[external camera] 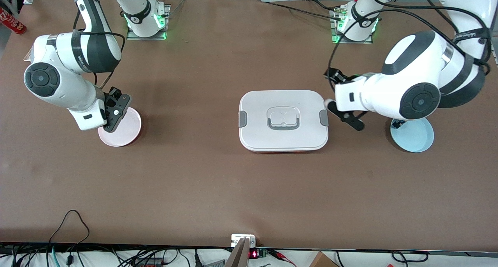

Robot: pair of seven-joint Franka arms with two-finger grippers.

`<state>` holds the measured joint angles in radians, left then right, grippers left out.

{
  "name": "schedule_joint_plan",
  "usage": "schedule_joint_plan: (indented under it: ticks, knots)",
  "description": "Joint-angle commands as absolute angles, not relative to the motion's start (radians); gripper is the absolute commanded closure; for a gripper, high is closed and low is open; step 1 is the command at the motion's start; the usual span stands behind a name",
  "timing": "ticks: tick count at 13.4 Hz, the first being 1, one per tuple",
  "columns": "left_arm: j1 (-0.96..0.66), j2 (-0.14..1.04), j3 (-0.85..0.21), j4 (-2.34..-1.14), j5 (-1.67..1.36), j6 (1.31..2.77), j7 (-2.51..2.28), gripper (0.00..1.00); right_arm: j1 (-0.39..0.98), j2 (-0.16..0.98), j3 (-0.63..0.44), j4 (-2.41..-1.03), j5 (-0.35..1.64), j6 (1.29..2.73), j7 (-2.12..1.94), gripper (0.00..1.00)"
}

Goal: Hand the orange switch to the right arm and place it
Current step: 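Move the switch with the right gripper over the white plate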

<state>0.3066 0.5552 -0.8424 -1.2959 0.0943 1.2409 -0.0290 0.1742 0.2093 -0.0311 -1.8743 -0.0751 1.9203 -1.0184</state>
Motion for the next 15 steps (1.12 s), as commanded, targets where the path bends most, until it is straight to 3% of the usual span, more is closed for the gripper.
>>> schedule_joint_plan:
  ticks: [1, 3, 4, 6, 8, 10, 13, 15]
  knots:
    - [0.291, 0.511, -0.851, -1.244, 0.285, 1.209, -0.075, 0.00, 0.153, 0.206, -0.026, -1.939, -0.100, 2.014, -1.164, 0.94]
    - [0.298, 0.503, -0.827, -1.204, 0.298, 1.206, -0.080, 0.00, 0.117, 0.204, -0.026, -2.018, -0.104, 2.136, -1.271, 0.94]
    - [0.275, 0.464, -0.743, -1.207, 0.290, 1.215, -0.081, 0.00, 0.109, 0.207, -0.026, -2.049, -0.107, 2.182, -1.305, 0.94]
    - [0.142, 0.378, -0.477, -1.242, 0.165, 1.296, -0.087, 0.00, 0.084, 0.222, -0.026, -2.086, -0.153, 2.255, -1.351, 0.94]
    - [0.031, 0.270, -0.205, -1.372, -0.019, 1.414, -0.097, 0.00, 0.071, 0.232, -0.026, -2.124, -0.170, 2.301, -1.359, 0.94]
    - [-0.024, 0.174, -0.121, -1.519, -0.028, 1.546, -0.104, 0.00, 0.046, 0.245, -0.028, -2.175, -0.176, 2.405, -1.361, 0.94]
    - [-0.113, 0.068, 0.023, -1.643, -0.041, 1.577, -0.124, 0.00, 0.005, 0.290, -0.026, -2.194, -0.190, 2.491, -1.400, 0.94]
    - [-0.120, -0.004, 0.031, -1.728, -0.057, 1.682, -0.130, 0.00, -0.002, 0.304, -0.026, -2.194, -0.190, 2.511, -1.411, 0.94]
